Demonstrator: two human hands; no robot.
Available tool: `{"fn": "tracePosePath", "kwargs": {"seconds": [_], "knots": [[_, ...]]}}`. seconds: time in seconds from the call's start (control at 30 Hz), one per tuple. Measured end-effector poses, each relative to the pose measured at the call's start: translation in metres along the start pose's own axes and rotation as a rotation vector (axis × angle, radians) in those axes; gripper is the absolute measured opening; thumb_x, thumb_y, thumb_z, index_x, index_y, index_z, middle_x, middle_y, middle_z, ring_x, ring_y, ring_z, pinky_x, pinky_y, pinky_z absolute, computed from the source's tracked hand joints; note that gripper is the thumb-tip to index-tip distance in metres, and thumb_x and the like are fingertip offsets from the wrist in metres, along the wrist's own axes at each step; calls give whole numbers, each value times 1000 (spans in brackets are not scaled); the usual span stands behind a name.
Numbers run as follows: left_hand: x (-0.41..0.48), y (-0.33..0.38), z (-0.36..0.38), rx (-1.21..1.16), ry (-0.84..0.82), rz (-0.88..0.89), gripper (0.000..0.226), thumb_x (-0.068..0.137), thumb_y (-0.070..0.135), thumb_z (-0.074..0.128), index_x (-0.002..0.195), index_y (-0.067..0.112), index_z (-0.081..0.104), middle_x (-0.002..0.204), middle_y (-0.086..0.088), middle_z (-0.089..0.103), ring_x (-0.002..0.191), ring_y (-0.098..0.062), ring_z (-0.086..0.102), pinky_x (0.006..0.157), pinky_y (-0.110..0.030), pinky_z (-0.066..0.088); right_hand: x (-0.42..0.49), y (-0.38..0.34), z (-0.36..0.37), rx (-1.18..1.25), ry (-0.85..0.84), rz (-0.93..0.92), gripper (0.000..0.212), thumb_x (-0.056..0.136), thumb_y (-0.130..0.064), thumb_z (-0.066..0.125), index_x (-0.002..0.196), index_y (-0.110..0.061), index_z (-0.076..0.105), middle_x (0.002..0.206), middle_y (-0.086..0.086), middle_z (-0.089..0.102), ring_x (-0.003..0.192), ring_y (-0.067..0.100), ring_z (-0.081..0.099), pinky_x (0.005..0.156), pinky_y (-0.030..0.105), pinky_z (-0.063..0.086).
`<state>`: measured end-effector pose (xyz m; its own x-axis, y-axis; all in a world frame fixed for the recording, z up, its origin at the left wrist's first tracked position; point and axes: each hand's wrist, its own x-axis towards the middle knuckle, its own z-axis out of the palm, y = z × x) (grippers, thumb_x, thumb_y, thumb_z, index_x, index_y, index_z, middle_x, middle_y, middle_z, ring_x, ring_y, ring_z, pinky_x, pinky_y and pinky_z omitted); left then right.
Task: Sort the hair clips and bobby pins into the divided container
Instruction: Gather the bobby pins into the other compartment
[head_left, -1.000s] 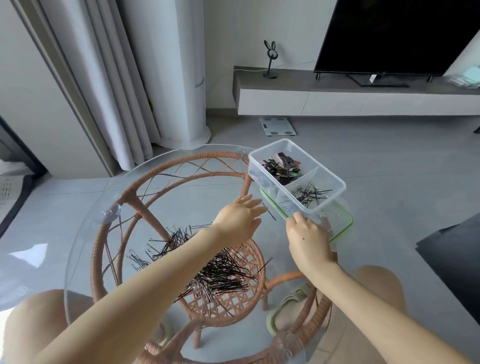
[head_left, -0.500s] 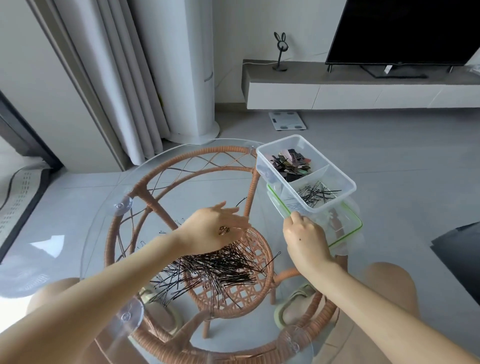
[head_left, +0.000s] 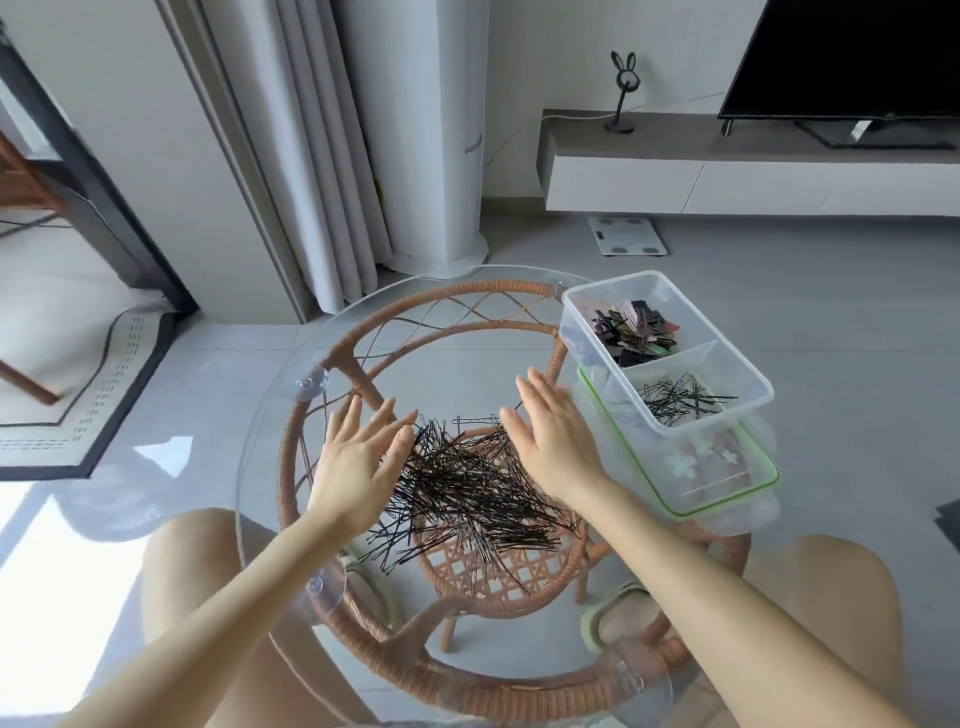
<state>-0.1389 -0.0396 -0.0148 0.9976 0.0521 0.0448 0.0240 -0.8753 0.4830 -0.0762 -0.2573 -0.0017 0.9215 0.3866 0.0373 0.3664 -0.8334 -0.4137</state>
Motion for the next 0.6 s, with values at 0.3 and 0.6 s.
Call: {"fn": "tracePosePath", "kwargs": {"seconds": [0.3, 0.6], "knots": [[7, 42, 11, -220, 23, -14, 59, 92, 48, 18, 135, 20, 48, 147, 1, 41, 145, -14, 16, 121, -31, 6, -24, -37, 2, 462, 12, -37, 40, 98, -30, 33, 129, -12, 51, 128, 9, 59, 124, 20, 49, 108, 30, 35], [-4, 29, 7, 15, 19, -55, 77, 77, 68, 4, 136, 36, 43, 154, -4, 26, 147, -23, 7, 117, -40, -8, -69, 11, -9, 180, 76, -34, 75, 87, -62, 14, 130, -10, 49, 140, 6, 47, 133, 16, 36, 114, 32, 25]]}}
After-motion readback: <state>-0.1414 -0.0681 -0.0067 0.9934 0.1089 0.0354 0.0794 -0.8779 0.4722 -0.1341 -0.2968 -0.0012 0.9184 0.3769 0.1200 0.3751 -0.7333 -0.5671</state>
